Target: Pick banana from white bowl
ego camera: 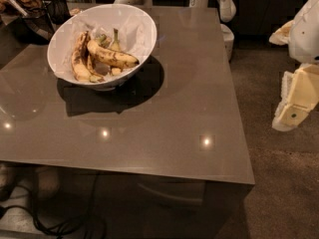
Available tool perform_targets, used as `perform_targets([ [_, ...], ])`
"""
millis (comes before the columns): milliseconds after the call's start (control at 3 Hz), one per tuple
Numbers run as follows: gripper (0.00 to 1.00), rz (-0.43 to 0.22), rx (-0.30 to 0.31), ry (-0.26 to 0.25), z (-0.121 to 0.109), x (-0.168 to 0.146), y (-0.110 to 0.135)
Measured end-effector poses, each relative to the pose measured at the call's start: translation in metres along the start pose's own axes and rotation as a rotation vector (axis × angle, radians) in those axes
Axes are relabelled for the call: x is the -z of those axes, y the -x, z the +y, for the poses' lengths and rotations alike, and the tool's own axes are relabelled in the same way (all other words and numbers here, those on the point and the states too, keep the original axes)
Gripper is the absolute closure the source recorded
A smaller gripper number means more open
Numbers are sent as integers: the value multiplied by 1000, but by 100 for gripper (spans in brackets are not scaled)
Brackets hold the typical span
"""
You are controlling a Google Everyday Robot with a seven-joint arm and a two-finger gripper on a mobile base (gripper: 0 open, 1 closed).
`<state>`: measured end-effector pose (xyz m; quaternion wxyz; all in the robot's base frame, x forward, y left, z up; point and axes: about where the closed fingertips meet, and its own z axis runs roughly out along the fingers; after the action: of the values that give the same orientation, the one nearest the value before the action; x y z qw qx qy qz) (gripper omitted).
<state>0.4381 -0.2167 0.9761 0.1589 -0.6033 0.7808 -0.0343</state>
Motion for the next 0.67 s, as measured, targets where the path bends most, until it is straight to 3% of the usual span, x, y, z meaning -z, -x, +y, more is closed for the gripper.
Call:
perform_targets([
  [333,0,0,0,0,0,0,0],
  [667,0,-11,19,-5,-4,9,16],
])
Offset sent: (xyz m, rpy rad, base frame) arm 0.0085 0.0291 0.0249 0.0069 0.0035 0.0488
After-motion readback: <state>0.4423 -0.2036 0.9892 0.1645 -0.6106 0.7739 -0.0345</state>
